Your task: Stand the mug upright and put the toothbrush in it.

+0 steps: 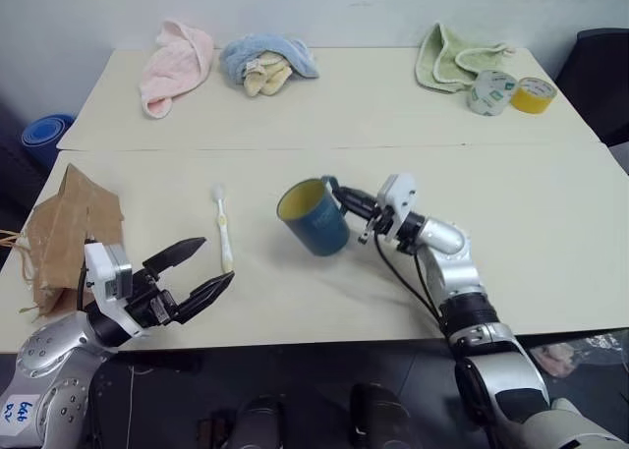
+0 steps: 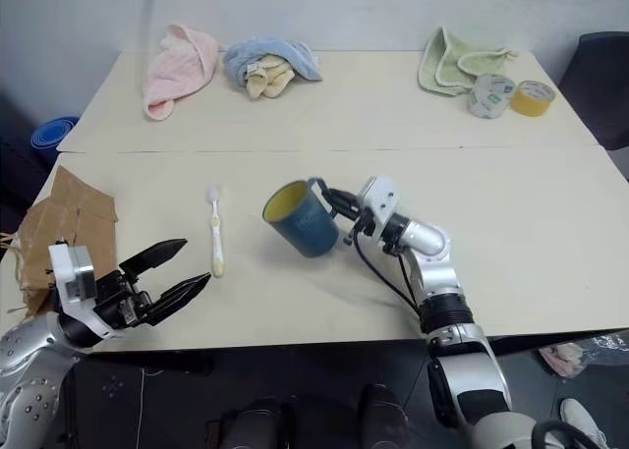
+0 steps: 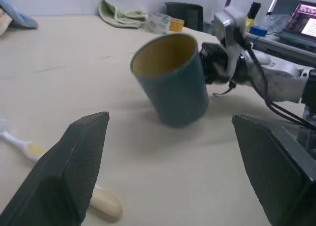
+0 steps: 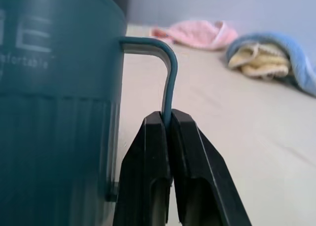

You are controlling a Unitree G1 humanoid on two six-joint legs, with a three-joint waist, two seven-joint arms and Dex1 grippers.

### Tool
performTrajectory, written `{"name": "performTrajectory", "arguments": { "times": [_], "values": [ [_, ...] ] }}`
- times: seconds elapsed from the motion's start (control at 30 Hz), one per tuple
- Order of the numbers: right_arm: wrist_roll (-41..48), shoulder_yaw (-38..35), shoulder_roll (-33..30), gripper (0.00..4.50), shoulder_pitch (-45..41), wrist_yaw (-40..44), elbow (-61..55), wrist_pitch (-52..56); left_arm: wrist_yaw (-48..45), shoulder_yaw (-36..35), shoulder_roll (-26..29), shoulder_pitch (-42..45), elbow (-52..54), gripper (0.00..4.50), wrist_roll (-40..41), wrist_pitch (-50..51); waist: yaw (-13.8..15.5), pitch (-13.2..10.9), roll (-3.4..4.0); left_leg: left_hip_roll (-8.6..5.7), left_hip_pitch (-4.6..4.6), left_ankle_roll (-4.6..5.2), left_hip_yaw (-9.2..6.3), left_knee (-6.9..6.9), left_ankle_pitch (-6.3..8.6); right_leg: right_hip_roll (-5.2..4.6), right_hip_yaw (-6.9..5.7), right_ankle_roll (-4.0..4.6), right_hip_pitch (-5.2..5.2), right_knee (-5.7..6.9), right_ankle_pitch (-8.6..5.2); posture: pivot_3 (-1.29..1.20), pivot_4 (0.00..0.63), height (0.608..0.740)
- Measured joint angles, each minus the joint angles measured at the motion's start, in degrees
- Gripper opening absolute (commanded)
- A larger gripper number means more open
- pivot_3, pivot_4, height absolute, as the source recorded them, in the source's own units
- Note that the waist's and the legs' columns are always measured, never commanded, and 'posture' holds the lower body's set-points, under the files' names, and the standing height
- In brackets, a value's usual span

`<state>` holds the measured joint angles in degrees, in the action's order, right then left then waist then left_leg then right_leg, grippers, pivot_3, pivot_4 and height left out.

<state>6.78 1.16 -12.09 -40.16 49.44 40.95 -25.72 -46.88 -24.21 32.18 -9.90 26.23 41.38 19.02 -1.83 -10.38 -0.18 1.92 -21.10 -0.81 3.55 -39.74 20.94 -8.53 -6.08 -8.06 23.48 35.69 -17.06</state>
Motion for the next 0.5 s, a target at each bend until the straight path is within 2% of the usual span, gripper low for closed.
{"name": "performTrajectory", "arguments": {
  "times": [0.03, 0.13, 0.37, 0.5],
  "values": [
    [-0.04, 0.15, -0.02, 0.04, -0.18, 0.11, 0.95, -1.33, 0.10, -0.01, 0.00, -0.10, -0.01, 4.25, -0.13, -0.30, -0.07, 0.00, 0.00, 0.01, 0.02, 0.00, -0.01, 0.01, 0.00, 0.00, -0.01, 0.00, -0.01, 0.00, 0.00, 0.00, 0.150, 0.740],
    [0.45, 0.28, -0.83, 0.78, -0.99, 2.43, 2.69, -2.48, 0.58, -0.05, 0.00, -0.42, -0.06, 4.25, -0.43, -0.61, -0.14, 0.00, 0.00, 0.02, 0.05, 0.00, -0.02, 0.01, 0.00, 0.01, -0.01, 0.00, -0.04, 0.01, 0.00, 0.00, 0.150, 0.740],
    [3.52, -0.76, -6.49, 3.12, 0.15, 9.32, 3.92, -1.41, 1.50, -3.27, 0.00, -3.85, -0.52, 4.25, -1.47, -2.49, 0.09, 0.00, 0.00, 0.02, 0.02, 0.01, -0.07, 0.00, 0.00, 0.00, -0.04, 0.00, -0.07, -0.03, 0.00, 0.00, 0.150, 0.740],
    [5.15, -3.28, -13.25, 4.47, 3.15, 11.83, 1.91, -1.75, 5.08, -7.88, -0.37, -11.19, 0.16, 4.25, -0.62, 0.68, 0.19, 0.00, -0.01, 0.03, 0.01, 0.05, -0.06, 0.03, 0.03, -0.01, -0.04, 0.00, -0.07, -0.09, 0.00, 0.00, 0.150, 0.740]
  ]
}}
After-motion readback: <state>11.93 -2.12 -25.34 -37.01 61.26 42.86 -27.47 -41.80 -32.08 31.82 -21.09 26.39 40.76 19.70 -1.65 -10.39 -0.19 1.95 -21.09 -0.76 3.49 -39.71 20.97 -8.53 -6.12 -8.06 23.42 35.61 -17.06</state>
